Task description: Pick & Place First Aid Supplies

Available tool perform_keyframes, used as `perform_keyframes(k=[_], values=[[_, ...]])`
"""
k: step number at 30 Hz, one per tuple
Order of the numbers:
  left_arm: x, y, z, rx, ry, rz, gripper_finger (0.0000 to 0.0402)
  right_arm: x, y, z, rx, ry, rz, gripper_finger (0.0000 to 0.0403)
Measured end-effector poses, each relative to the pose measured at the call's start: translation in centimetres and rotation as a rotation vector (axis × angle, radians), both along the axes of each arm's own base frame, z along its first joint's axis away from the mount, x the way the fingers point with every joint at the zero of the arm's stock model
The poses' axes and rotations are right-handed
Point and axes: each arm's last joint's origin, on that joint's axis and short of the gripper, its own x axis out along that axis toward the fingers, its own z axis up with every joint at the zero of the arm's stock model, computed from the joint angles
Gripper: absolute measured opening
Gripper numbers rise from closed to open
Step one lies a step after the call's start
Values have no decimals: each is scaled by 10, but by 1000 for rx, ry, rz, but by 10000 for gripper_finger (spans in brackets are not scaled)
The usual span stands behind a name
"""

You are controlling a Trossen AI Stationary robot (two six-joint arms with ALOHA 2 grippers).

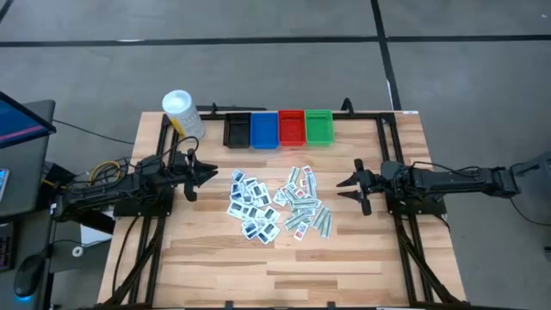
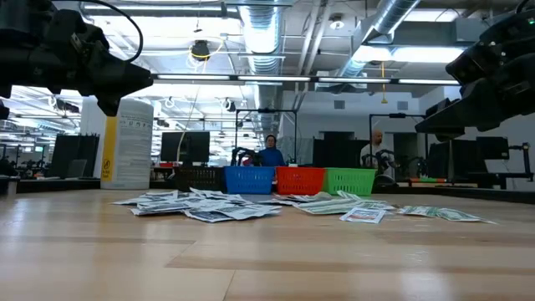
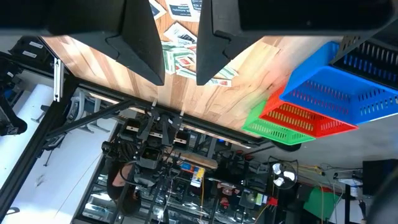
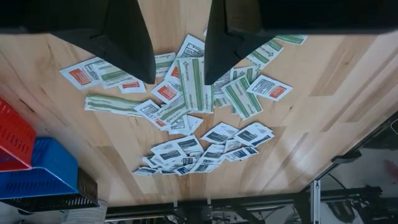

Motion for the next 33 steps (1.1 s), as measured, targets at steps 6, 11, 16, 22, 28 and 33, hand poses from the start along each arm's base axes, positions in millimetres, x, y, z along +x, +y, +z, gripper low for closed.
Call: perform_keyframes(k=[6, 11, 16, 22, 28, 33], values=[[0, 0, 0, 0, -1, 0, 93, -1, 1, -2, -99, 16, 75, 131], [0, 0, 0, 0, 0, 0, 93, 0, 2, 0, -311, -22, 157, 131], [0, 1, 3, 9, -27, 40, 93, 0, 2, 0, -322, -23, 161, 131], [-1, 1, 8, 44, -76, 57, 93, 0, 2, 0, -323, -23, 161, 131], [-1, 1, 12, -53, -138, 35, 93, 0, 1, 1, -338, -23, 120, 131], [6, -3, 4, -64, -41, -154, 93, 3, -4, 13, -395, -115, -42, 131]])
